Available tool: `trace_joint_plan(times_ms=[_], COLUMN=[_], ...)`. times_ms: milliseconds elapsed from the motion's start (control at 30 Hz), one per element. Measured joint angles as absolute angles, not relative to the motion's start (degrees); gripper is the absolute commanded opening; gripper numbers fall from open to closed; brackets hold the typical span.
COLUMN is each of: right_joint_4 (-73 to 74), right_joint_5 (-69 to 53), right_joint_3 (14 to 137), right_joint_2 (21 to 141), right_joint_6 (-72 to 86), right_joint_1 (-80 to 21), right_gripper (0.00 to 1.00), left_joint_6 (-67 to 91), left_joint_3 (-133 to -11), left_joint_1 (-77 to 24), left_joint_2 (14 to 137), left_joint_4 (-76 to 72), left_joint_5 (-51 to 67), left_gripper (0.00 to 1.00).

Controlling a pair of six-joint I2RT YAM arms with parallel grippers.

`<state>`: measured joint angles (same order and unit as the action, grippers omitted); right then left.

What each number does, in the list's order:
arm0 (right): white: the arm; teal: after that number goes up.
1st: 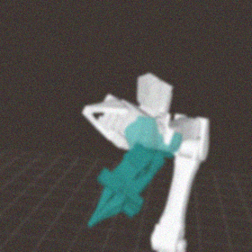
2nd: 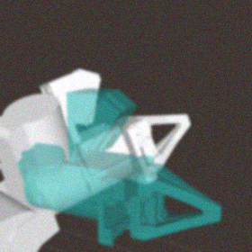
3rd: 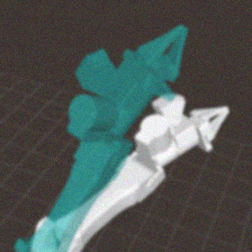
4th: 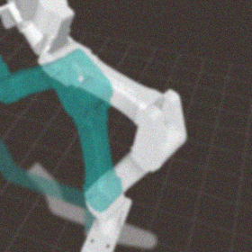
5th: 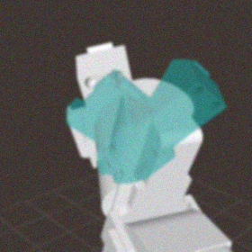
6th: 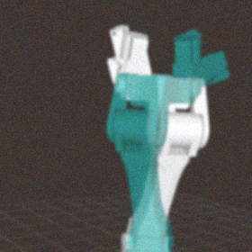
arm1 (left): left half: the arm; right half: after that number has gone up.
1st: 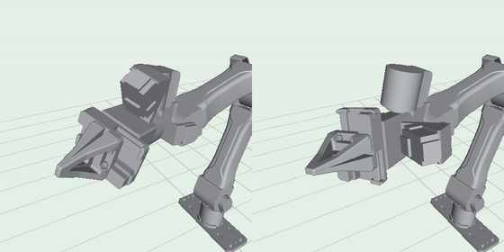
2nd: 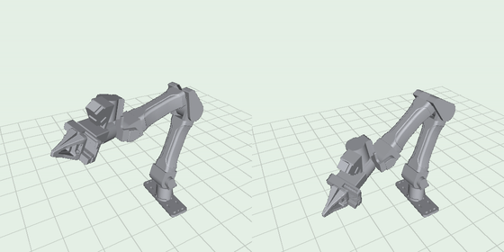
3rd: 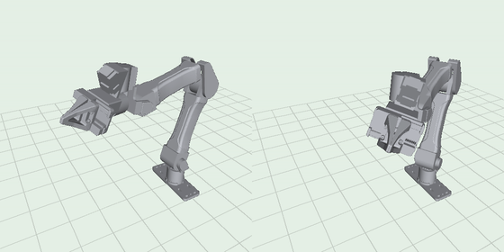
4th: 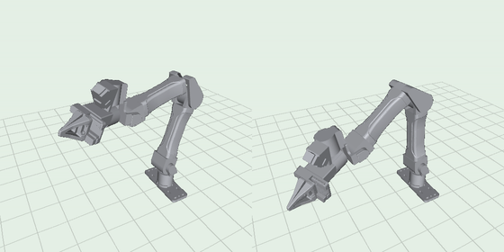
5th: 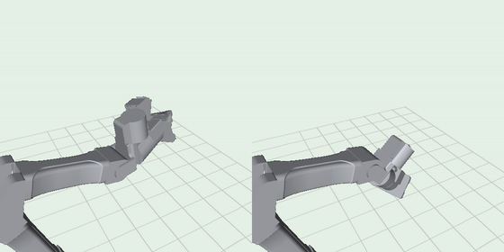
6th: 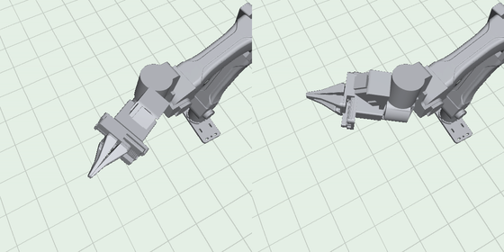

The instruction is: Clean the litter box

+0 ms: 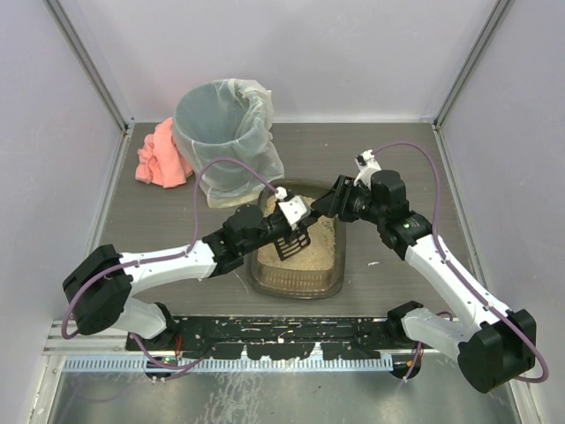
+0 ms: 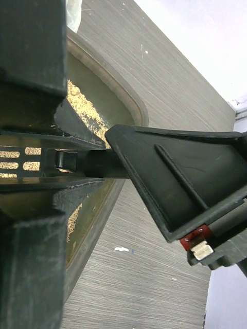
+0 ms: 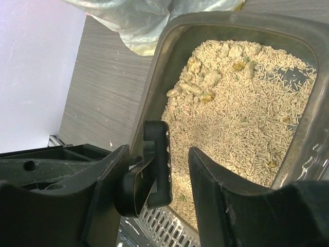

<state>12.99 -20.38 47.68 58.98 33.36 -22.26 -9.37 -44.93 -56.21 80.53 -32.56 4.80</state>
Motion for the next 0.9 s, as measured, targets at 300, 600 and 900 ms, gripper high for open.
trace_joint_plan(times_ms=[300, 600, 900], right_joint_4=[9.4, 7.9, 8.2], right_joint_5=[-18.5, -17.9, -17.6], right_joint_3=[45.1, 43.9, 43.9], right_joint_2=[59.6, 58.8, 58.0], right_joint_6=[35.2, 36.8, 36.8], right_joint_1=[-23.9, -25.0, -25.3], right_gripper=[0.39, 0.41, 0.42], left_joint_6=[-8.3, -8.2, -8.2], left_joint_3=[-46.0, -46.0, -46.6], left_joint_1=[-56.3, -56.3, -56.6], left_joint_2=[83.0, 83.5, 83.9], left_joint_4=[-32.6, -32.4, -32.2], left_joint_5=[4.7, 4.2, 3.6], left_gripper=[0.00, 0.00, 0.00])
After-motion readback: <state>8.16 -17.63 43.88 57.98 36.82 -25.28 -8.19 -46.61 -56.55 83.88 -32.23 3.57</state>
